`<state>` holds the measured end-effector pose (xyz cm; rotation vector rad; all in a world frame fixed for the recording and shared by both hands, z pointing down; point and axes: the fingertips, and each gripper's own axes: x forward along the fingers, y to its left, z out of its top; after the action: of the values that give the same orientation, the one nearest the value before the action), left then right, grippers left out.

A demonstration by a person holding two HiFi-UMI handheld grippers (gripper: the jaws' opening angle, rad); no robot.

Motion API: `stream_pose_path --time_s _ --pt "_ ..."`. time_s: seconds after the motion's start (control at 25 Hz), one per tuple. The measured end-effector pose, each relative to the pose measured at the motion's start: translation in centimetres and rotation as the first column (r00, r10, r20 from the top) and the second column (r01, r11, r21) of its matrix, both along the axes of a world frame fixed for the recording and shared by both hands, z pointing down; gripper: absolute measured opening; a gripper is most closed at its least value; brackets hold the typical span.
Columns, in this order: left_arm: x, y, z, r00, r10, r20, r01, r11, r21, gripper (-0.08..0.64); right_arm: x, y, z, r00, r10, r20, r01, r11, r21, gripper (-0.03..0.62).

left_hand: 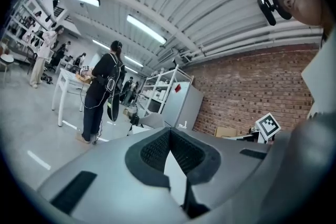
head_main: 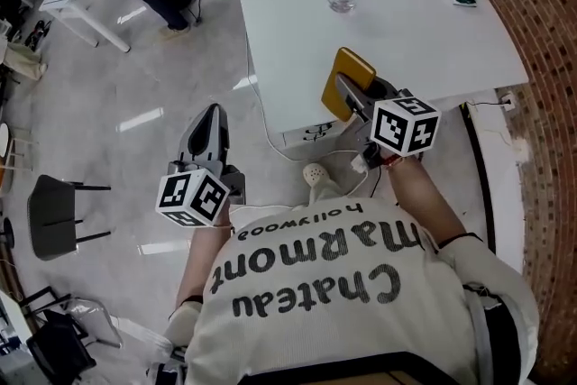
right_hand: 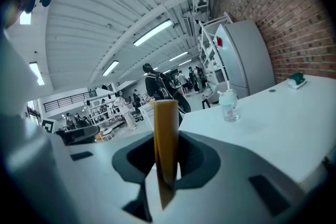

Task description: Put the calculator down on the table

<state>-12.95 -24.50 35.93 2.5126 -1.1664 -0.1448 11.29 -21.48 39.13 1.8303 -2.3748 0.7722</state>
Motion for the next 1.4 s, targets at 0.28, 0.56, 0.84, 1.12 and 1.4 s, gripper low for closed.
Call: stream_pose_path --time_s 0.28,0.56,0.84,1.12,1.4 --pt "-0.1 -3.5 0.6 0.997 -0.070 0.013 0.070 0.997 -0.010 0.000 0.9 -5.9 2.0 0.998 -0.055 0.000 0.055 0.998 -0.043 0.089" --pt "-2.1 -7.2 0.4 0.986 -0.166 0.029 0.166 0.986 -0.008 0.000 0.0 -11.6 3.5 0.993 -0.119 0.012 0.119 0.990 -0.071 0.090" --pt "-3.3 -8.8 1.0 0.970 -0.243 0.035 0.243 0.970 -0.022 0.000 -1.4 -15.1 6.1 0.980 -0.197 0.016 0.197 0.971 -0.134 0.091" --pt "-4.2 -9.0 2.0 0.951 -0.306 0.046 0.308 0.951 -0.037 0.000 -2.5 -16.0 9.7 0.963 -0.266 0.032 0.267 0.939 -0.215 0.091" --pt "-4.6 -8.3 2.1 0.932 -0.356 0.065 0.359 0.932 -0.041 0.000 -3.3 -16.0 12.4 0.942 -0.334 0.047 0.334 0.904 -0.269 0.089"
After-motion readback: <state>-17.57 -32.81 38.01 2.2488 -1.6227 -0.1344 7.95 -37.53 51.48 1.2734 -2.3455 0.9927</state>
